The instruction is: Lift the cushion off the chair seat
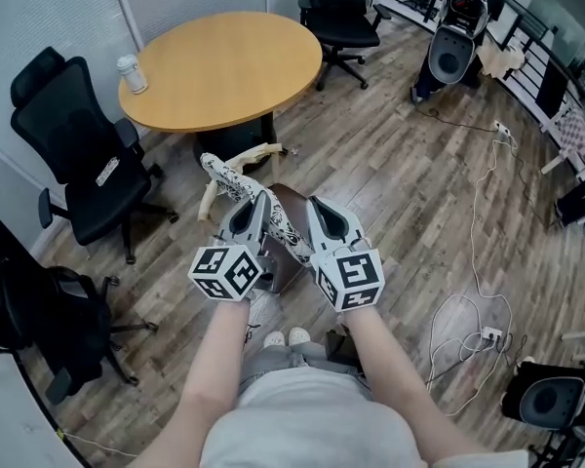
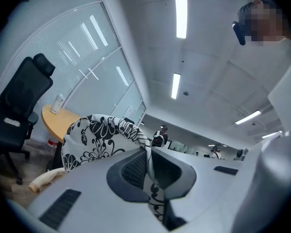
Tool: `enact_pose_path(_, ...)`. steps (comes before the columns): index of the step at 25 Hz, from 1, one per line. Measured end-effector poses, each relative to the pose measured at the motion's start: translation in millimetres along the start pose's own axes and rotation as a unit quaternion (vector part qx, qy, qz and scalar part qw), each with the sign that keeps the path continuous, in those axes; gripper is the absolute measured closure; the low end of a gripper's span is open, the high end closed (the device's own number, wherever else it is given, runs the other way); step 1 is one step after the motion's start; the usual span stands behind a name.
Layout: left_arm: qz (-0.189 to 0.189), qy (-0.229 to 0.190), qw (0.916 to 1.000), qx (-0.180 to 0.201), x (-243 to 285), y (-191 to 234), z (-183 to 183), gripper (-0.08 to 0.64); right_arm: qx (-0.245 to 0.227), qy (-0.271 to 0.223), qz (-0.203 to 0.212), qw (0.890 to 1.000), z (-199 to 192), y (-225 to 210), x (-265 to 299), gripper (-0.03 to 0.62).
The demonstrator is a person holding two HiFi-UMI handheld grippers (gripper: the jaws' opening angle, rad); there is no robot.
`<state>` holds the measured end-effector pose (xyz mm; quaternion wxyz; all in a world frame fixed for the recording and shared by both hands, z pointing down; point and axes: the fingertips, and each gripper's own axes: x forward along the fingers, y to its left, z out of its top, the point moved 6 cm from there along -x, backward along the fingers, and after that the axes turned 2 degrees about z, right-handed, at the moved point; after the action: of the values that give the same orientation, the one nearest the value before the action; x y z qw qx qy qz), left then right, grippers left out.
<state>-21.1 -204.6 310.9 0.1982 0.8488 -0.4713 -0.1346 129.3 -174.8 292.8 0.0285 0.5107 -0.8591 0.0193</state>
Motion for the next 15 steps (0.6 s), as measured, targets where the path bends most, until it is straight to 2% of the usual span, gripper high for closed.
enact_pose_path(8, -0.024, -0.009, 0.9936, 0.11, -0.9, -24.0, 8.3, 0.549, -0.021, -0.021, -0.005, 1.0, 13.3, 4.1, -4.4, 0.569)
enact_pose_path(15, -0.025, -0.017, 0.9868, 0.159, -3.3, -31.0, 12.5, 0.549, -0.028, -0.03, -0.002, 0.999, 18.6, 8.6, -4.1, 0.569)
